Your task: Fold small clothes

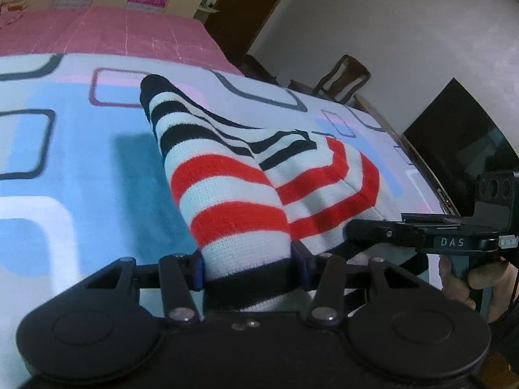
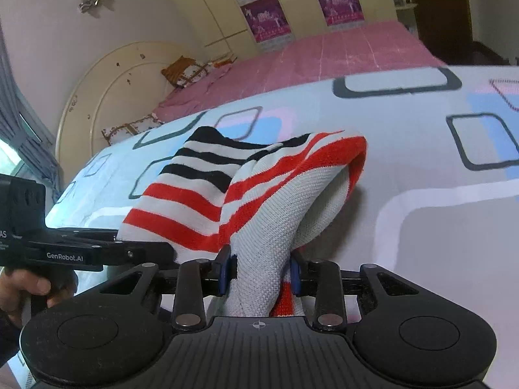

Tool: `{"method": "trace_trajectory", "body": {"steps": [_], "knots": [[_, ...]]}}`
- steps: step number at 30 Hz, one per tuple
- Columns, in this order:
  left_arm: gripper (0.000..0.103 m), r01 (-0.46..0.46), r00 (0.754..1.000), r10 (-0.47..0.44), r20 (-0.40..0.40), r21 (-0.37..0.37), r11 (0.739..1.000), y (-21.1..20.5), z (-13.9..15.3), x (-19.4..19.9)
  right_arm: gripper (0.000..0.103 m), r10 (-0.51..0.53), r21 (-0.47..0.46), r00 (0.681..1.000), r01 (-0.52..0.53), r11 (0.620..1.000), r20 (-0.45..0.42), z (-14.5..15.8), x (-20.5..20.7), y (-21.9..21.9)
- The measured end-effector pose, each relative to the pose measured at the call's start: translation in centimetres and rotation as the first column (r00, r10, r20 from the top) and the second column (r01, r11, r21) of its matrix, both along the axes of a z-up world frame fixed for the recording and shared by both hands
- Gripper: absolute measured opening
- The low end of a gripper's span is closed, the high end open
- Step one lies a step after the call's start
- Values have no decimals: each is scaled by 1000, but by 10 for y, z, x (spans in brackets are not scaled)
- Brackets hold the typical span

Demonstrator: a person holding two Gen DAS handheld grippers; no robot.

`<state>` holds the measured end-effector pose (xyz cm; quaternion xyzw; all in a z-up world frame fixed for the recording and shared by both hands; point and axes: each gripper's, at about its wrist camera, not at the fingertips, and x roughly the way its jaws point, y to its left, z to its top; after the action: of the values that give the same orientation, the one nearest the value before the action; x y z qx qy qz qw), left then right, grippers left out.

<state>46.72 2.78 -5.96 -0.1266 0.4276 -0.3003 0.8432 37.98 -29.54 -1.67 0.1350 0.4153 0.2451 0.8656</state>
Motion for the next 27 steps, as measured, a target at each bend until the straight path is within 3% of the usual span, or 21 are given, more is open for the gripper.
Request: {"method": "trace_trajectory", "body": {"steps": [8, 18, 22, 23, 24, 26, 27], "knots": [[48, -26, 999, 26, 20, 5, 1000, 72, 16, -22, 34, 38, -12, 999, -37, 999, 24, 17, -12, 79], [48, -96, 995, 96, -4, 24, 995, 179, 10, -29, 34, 117, 43, 993, -117, 992, 4, 2, -2, 185], [49, -118, 993, 118, -30, 30, 993, 210, -8, -19, 34, 126, 54, 992, -125, 991, -18, -18, 10, 220], [51, -120, 992, 122, -41, 40, 992, 215, -16, -16, 34, 119, 53, 992, -118, 992, -34, -27, 14, 226], [60, -134, 988, 137, -71, 40, 990, 220, -29, -12, 34, 108, 49, 992, -105, 993, -63, -41, 20, 231], [66, -174, 980, 171, -102, -27, 984, 233, -49, -10, 39, 69, 20, 992, -68, 998, -106, -69, 28, 233], [65, -196, 976, 188, -107, -69, 978, 238, -53, -11, 40, 42, 105, 991, -29, 994, -126, -81, 30, 223]]}}
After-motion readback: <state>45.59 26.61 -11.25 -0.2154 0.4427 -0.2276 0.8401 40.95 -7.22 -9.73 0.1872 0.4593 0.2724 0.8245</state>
